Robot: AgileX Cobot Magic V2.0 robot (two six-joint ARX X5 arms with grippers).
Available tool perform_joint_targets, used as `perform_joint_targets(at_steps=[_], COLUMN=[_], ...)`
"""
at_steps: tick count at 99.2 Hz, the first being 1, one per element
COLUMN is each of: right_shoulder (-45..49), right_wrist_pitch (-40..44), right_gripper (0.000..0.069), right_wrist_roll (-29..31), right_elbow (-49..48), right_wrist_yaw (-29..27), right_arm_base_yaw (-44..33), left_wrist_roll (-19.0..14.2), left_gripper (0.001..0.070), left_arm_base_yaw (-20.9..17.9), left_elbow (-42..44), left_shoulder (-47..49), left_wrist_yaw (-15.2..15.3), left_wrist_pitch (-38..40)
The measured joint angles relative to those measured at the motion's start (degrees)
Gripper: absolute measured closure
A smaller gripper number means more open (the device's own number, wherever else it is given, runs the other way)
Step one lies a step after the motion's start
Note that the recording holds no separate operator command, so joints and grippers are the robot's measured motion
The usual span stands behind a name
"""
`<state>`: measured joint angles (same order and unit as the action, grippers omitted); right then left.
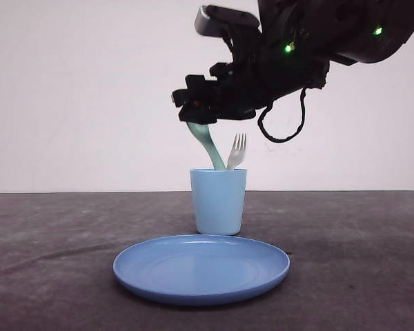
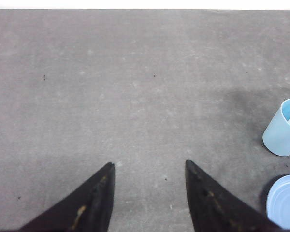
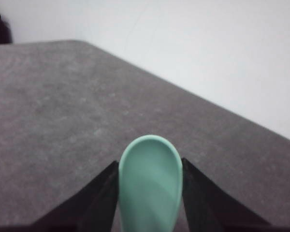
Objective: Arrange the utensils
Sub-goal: 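Lower the spoon into the cup beside the fork and open the right gripper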
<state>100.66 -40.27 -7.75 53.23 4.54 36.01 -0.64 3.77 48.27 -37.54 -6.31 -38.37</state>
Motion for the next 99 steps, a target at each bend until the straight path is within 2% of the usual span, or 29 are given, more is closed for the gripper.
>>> perform_joint_targets(at_steps=[27, 63, 99], right_shoulder=[0.7, 0.7, 0.7], right_wrist_pitch=[6.6, 8.4, 8.8], right_gripper=[0.0477, 0.0477, 0.0408], right_wrist_roll=[-2.6, -3.4, -3.4], right_elbow=[0.7, 0.7, 0.7], right_wrist_yaw=[0.0, 0.6, 2.8], right_arm_base_yaw=[0.0, 0.0, 0.0], left_wrist_roll=[0.0, 0.0, 0.0], left_gripper=[0.0436, 0.0436, 0.0436], left_arm_base_yaw=[0.0, 0.0, 0.0], left_elbow=[0.0, 0.0, 0.0], left_shoulder=[0.0, 0.0, 0.0], left_wrist_yaw=[0.0, 0.0, 0.0], left_wrist_pitch=[0.0, 0.0, 0.0])
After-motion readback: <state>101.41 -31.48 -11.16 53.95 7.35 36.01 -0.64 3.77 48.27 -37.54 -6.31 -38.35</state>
